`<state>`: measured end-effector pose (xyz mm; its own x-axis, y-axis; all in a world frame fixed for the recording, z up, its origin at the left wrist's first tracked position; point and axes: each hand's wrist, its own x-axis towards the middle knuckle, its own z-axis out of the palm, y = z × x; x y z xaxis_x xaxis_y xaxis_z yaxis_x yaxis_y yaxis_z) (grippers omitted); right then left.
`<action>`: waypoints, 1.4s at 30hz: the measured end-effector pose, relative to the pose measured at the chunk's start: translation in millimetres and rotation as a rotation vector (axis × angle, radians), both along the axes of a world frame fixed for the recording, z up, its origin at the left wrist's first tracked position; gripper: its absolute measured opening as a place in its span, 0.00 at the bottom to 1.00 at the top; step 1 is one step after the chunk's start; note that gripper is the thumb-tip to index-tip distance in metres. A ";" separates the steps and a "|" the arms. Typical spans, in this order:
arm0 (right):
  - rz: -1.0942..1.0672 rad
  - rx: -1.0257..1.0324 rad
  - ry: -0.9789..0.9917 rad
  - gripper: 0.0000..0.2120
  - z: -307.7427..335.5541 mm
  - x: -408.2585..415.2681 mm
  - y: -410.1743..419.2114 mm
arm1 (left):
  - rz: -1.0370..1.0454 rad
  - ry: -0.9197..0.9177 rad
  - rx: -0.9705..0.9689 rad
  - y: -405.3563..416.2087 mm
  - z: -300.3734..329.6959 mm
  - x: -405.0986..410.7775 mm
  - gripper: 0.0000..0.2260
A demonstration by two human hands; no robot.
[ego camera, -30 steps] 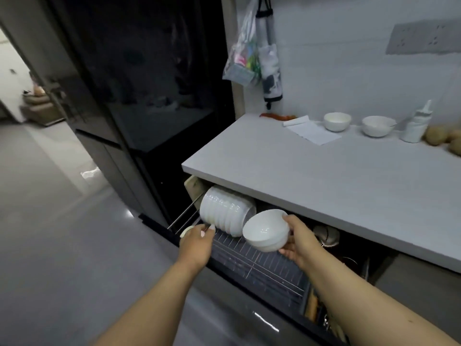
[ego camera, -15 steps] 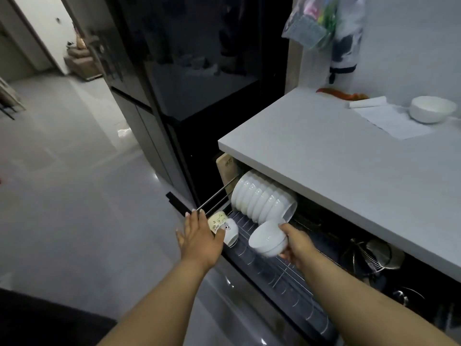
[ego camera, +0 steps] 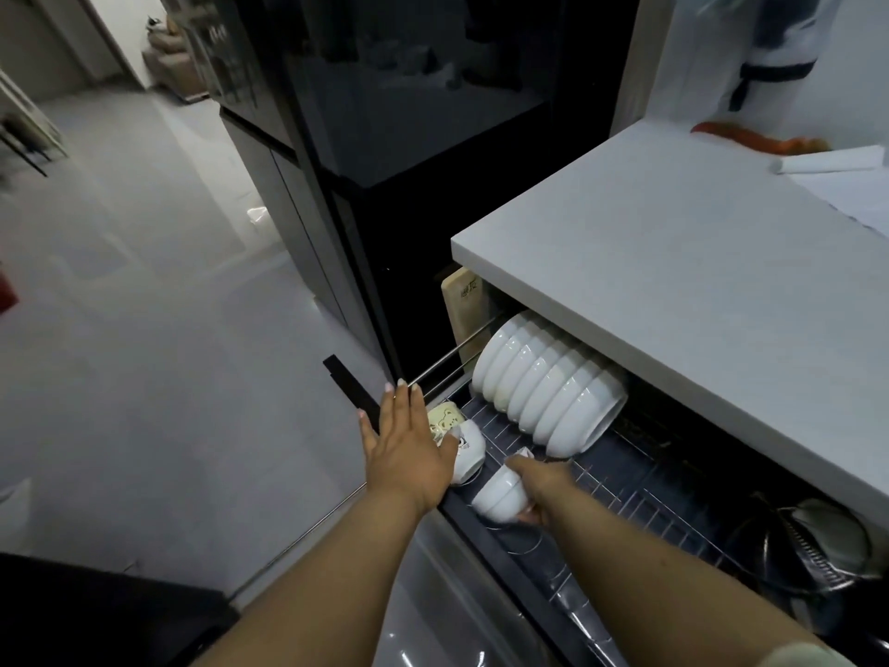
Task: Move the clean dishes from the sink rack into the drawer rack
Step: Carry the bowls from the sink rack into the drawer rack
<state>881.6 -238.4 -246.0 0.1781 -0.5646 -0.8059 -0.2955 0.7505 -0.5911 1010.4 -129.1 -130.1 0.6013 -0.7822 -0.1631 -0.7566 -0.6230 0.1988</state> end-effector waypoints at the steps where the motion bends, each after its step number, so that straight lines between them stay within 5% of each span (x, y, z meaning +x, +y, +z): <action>1: 0.008 -0.001 0.018 0.35 -14.9 4.5 -3.3 | -0.010 -0.015 0.006 -2.6 -3.5 2.2 0.33; 10: 0.058 -0.036 0.112 0.46 -66.5 42.7 -13.4 | -0.030 -0.121 -0.043 -8.5 -22.1 9.5 0.38; 14: 0.069 -0.040 0.087 0.35 -49.5 57.8 -6.4 | -0.029 -0.146 -0.039 -8.2 -24.5 10.1 0.40; 19: 0.219 -0.013 0.083 0.38 -96.0 66.0 -16.1 | -0.030 -0.152 -0.019 -8.4 -25.9 11.2 0.40; 29: 0.182 -0.124 0.044 0.12 25.6 26.5 -16.4 | -0.017 -0.104 0.076 -9.0 -15.4 7.5 0.27; 33: 0.121 -0.167 -0.043 0.10 80.6 -4.1 -20.3 | -0.068 -0.027 0.122 -14.6 4.1 -16.1 0.16; 37: 0.059 -0.264 -0.138 0.08 136.2 -42.9 -16.5 | -0.120 0.206 0.096 -20.0 37.3 -54.5 0.13; 42: -0.069 -0.399 -0.221 0.06 210.2 -98.4 -5.0 | -0.270 0.269 0.092 -23.9 82.7 -97.0 0.12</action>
<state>783.2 -243.4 -35.8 0.2728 -0.8395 -0.4699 -0.0871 0.4649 -0.8811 913.4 -153.0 -47.4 0.3022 -0.8812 -0.3636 -0.8239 -0.4333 0.3654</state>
